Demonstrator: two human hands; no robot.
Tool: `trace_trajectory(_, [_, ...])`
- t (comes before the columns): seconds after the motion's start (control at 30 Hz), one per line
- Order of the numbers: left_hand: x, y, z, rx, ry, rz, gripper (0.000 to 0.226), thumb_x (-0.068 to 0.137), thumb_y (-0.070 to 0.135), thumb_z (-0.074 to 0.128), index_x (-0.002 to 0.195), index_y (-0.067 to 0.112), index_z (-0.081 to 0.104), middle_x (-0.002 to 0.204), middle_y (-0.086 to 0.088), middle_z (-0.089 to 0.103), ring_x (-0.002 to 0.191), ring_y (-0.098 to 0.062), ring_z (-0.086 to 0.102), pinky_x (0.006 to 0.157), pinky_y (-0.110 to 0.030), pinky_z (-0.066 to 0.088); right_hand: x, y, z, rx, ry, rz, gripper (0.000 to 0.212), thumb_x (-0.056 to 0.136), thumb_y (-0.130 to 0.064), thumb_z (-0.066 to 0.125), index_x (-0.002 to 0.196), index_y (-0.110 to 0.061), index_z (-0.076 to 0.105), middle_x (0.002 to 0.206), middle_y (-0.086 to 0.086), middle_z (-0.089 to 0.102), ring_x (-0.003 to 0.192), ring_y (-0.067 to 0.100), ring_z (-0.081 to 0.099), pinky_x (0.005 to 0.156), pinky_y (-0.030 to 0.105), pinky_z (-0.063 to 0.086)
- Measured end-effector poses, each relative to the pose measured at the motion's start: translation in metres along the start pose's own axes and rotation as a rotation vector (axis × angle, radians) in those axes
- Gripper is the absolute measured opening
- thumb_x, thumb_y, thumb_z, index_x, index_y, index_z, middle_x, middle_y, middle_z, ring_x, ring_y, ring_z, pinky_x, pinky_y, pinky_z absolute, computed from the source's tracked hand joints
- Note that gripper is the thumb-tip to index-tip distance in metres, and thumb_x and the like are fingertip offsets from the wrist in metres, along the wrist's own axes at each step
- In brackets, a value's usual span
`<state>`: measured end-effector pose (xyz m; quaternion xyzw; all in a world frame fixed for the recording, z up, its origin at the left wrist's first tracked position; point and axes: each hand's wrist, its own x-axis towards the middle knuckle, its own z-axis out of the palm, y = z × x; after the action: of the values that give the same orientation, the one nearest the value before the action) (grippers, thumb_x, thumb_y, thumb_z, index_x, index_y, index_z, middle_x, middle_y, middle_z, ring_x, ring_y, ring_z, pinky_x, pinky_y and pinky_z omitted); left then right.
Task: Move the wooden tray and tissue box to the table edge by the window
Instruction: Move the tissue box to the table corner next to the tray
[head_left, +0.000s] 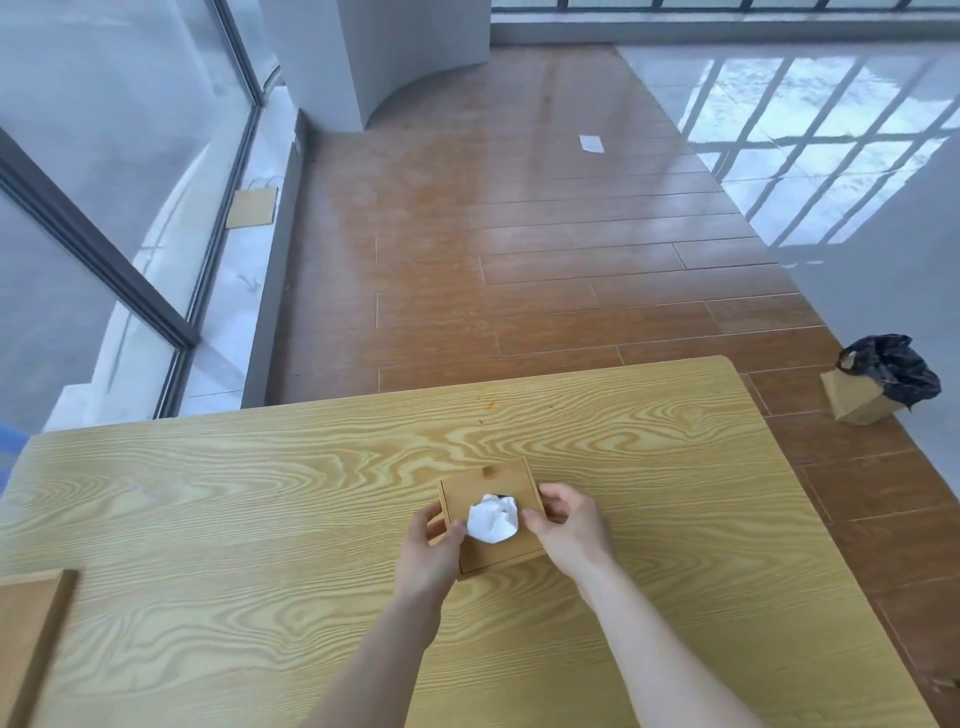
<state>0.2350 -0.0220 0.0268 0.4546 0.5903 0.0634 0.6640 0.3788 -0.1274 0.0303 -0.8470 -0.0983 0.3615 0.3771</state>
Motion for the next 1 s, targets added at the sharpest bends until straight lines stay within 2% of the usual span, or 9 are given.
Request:
trace_trajectory(0.1, [0.003,0.006,-0.028,-0.018,0.004,0.019,0.043,0.094,0.028,0.065,0.135,0.028,0.054,0.127,0.004,0.063,0.111,-0.021,0.063,0.099,-0.047,0.052,-0.009,-0.016,0.022,-0.013,-0.006,-0.016,0.042,0.083,-0.030,0.079,0.123,-0.027,0.066,0.108,-0.008,0.071,0.100,0.010,0.066,0.094,0.036,0.055])
trace_trajectory(0.2, [0.006,0.010,-0.066,-0.033,-0.001,0.038,0.042,0.094,0.028,0.063,0.135,0.029,0.054,0.127,0.004,0.063,0.111,-0.020,0.062,0.095,-0.043,0.053,-0.020,-0.037,0.053,-0.050,-0.015,-0.045,0.041,0.083,-0.032,0.079,0.122,-0.028,0.065,0.106,-0.009,0.069,0.097,0.011,0.067,0.090,0.033,0.055])
trace_trajectory(0.33, [0.017,0.015,-0.134,-0.070,0.018,0.047,0.037,0.094,0.028,0.063,0.130,0.030,0.057,0.125,0.004,0.065,0.109,-0.019,0.064,0.097,-0.044,0.053,-0.040,-0.075,0.104,-0.081,-0.064,-0.073,0.037,0.085,-0.031,0.078,0.119,-0.030,0.064,0.098,-0.015,0.065,0.094,0.009,0.066,0.089,0.034,0.055])
trace_trajectory(0.47, [0.028,0.025,-0.216,-0.136,0.048,0.062,0.025,0.093,0.026,0.064,0.116,0.034,0.058,0.115,0.009,0.064,0.099,-0.011,0.063,0.091,-0.039,0.053,-0.059,-0.116,0.176,-0.093,-0.097,-0.096,0.035,0.085,-0.030,0.077,0.118,-0.028,0.064,0.095,-0.015,0.064,0.092,0.007,0.065,0.090,0.035,0.054])
trace_trajectory(0.63, [0.053,0.035,-0.329,-0.148,0.157,0.087,0.026,0.089,0.031,0.068,0.114,0.032,0.063,0.115,0.006,0.066,0.102,-0.016,0.064,0.084,-0.035,0.052,-0.080,-0.168,0.281,-0.054,-0.148,-0.117,0.030,0.085,-0.027,0.077,0.112,-0.028,0.064,0.093,-0.015,0.065,0.087,0.004,0.064,0.080,0.030,0.052])
trace_trajectory(0.7, [0.063,0.041,-0.371,-0.159,0.202,0.099,0.018,0.089,0.030,0.069,0.107,0.033,0.063,0.109,0.009,0.067,0.096,-0.011,0.063,0.079,-0.033,0.050,-0.087,-0.185,0.322,-0.026,-0.161,-0.119,0.030,0.083,-0.029,0.077,0.111,-0.030,0.065,0.095,-0.015,0.066,0.089,0.005,0.065,0.080,0.030,0.053])
trace_trajectory(0.8, [0.078,0.049,-0.427,-0.174,0.241,0.117,0.012,0.089,0.030,0.070,0.095,0.036,0.062,0.104,0.010,0.067,0.091,-0.009,0.063,0.079,-0.035,0.051,-0.095,-0.209,0.377,-0.010,-0.181,-0.130,0.032,0.082,-0.029,0.077,0.111,-0.031,0.065,0.099,-0.013,0.068,0.092,0.006,0.066,0.079,0.029,0.052])
trace_trajectory(0.9, [0.092,0.055,-0.473,-0.181,0.277,0.130,0.012,0.091,0.027,0.069,0.099,0.031,0.062,0.099,0.013,0.064,0.085,-0.003,0.060,0.069,-0.030,0.047,-0.100,-0.229,0.423,-0.006,-0.203,-0.147,0.030,0.083,-0.028,0.076,0.110,-0.034,0.064,0.103,-0.011,0.070,0.093,0.006,0.067,0.079,0.028,0.052])
trace_trajectory(1.0, [0.107,0.059,-0.511,-0.156,0.308,0.132,0.013,0.090,0.030,0.069,0.101,0.034,0.063,0.101,0.018,0.063,0.090,-0.001,0.059,0.077,-0.031,0.045,-0.103,-0.242,0.461,-0.018,-0.231,-0.148,0.033,0.084,-0.028,0.075,0.114,-0.033,0.064,0.105,-0.009,0.072,0.094,0.007,0.068,0.081,0.027,0.053])
